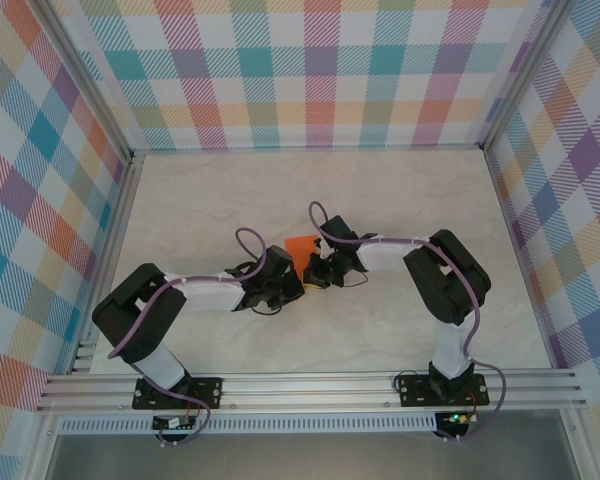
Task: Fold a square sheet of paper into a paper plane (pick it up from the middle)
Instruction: Fold the triangle a second time at the center of the table.
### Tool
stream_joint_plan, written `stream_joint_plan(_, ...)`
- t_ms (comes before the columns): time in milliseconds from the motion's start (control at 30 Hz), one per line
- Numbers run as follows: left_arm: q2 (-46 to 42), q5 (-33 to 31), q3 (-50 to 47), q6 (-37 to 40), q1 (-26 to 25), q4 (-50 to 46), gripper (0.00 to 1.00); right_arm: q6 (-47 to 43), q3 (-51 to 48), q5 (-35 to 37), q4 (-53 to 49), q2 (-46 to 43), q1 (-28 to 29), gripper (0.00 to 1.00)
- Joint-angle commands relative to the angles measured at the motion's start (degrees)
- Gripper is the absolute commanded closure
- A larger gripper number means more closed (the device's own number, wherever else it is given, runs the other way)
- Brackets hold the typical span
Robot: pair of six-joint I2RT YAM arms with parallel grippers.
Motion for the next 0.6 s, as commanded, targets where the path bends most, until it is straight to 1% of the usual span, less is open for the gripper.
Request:
stream_joint_plan(0, 0.9, -0.27, -1.35, -0.01, -0.2, -0.25, 0.93, 0.54, -0.14, 1.93, -0.71, 1.68, -0.16, 0.99)
stream_joint_plan(67, 1.32, -1.12, -1.65, -0.11, -0.16, -3.4, 0.95, 0.19, 0.0, 2.08, -0.94, 1.57, -0.34, 0.99)
stream_joint_plan(300, 2.85, -1.05, -2.73, 0.16, -0.2, -10.14, 0.95, -2.75, 1.49, 1.94, -1.32, 1.62, -1.12, 0.98)
stream_joint_plan(567, 3.48, -1.0, -1.43, 1.84, -0.19, -14.73, 0.95, -10.18, 1.71, 2.82, 0.37, 1.16, -2.88, 0.96)
